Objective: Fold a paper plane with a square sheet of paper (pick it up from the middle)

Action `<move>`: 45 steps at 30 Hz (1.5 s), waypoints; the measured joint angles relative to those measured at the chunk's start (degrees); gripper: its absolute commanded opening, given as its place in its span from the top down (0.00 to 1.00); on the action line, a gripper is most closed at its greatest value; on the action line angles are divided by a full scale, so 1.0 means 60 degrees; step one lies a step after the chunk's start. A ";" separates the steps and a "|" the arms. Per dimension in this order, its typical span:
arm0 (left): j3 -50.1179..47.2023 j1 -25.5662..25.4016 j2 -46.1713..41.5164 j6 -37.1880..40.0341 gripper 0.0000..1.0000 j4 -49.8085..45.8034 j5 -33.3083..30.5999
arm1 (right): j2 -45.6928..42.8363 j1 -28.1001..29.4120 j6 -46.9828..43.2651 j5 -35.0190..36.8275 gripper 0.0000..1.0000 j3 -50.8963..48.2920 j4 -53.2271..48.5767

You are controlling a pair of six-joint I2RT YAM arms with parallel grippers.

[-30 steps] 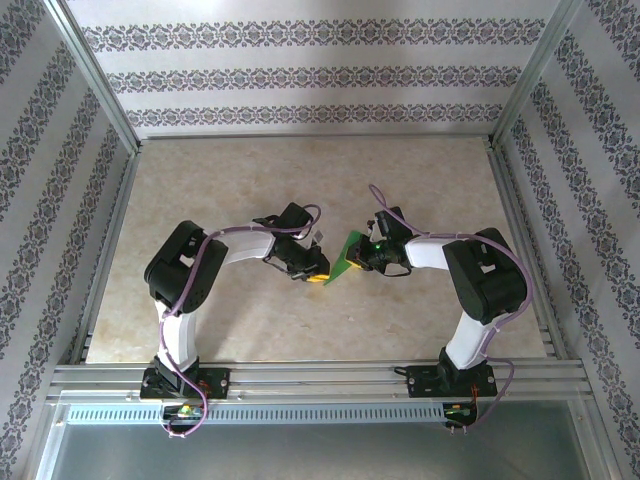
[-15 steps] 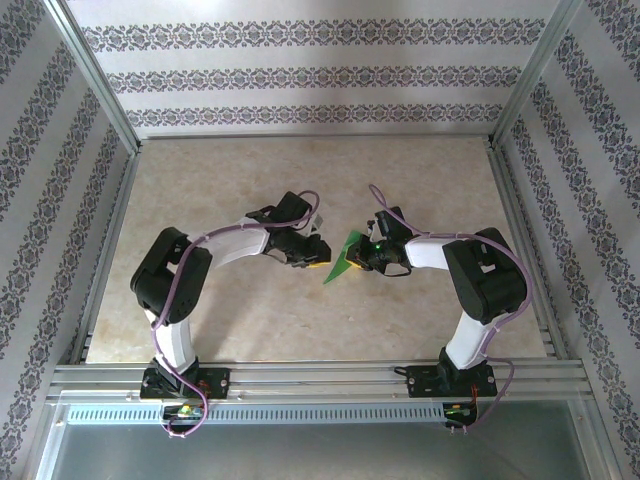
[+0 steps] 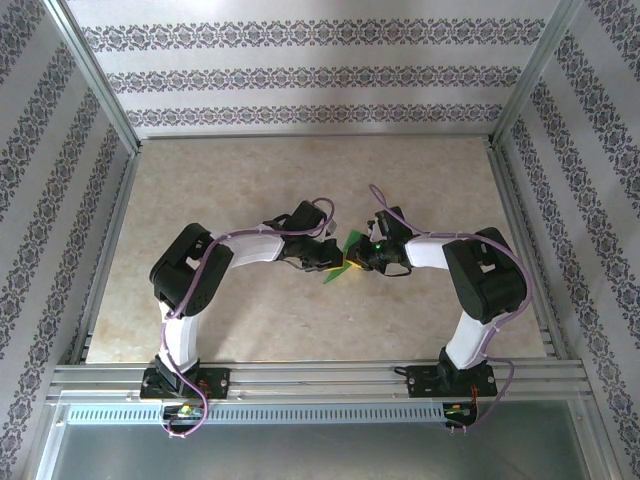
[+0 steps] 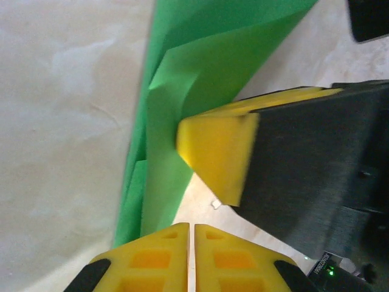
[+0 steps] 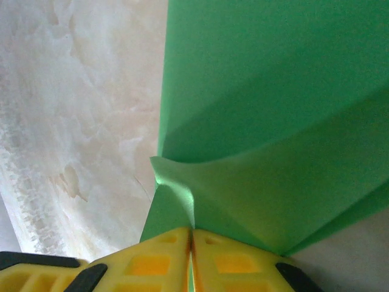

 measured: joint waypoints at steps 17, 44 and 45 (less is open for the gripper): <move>0.0000 0.0000 0.0193 0.0000 0.91 -0.0335 0.0029 | 0.0036 -0.0022 0.0000 -0.0076 0.86 0.0036 -0.0058; 0.0011 0.0000 0.0295 0.0240 0.97 -0.0601 -0.0047 | -0.1756 0.0004 -0.0073 0.0251 0.86 0.0149 -0.0568; 0.0011 0.0000 0.0295 0.0240 0.97 -0.0601 -0.0047 | -0.1756 0.0044 -0.0069 0.0317 0.86 0.0149 -0.0572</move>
